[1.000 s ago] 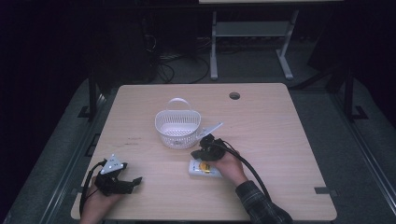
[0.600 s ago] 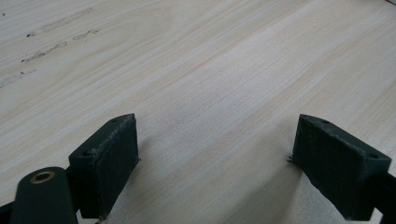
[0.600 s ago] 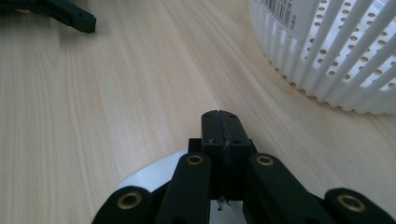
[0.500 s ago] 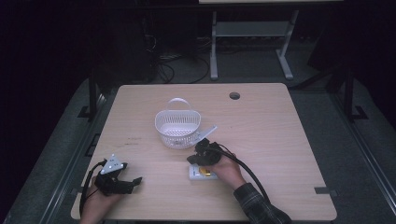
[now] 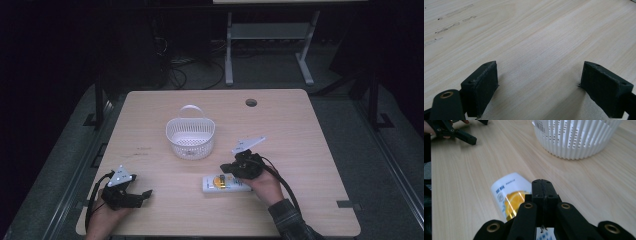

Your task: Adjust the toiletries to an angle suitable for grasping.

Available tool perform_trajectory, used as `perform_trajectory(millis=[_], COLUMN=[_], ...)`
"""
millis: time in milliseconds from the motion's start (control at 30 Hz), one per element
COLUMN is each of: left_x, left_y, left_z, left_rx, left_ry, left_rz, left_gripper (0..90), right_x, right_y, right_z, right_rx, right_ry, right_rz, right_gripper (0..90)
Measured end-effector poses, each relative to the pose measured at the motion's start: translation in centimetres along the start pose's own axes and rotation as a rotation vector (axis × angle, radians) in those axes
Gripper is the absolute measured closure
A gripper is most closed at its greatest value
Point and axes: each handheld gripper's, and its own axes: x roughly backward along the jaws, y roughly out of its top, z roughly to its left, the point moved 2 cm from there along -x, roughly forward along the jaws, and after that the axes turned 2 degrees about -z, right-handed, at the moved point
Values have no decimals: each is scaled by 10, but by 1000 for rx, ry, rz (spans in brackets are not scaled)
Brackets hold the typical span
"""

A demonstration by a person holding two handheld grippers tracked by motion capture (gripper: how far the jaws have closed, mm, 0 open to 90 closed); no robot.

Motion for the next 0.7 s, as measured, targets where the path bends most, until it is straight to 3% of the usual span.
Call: perform_trajectory(millis=[367, 700], left_x=[0, 0], left_y=[0, 0], left_z=[0, -1], left_rx=[-6, -3], left_ry=[-5, -5], left_rz=[4, -2], left_gripper=[135, 135], right_x=[38, 57], right_y=[-34, -60], right_z=[3, 14], right_rx=[-47, -75], right_ry=[-37, -52], right_rz=[-34, -35], right_gripper=[893, 893])
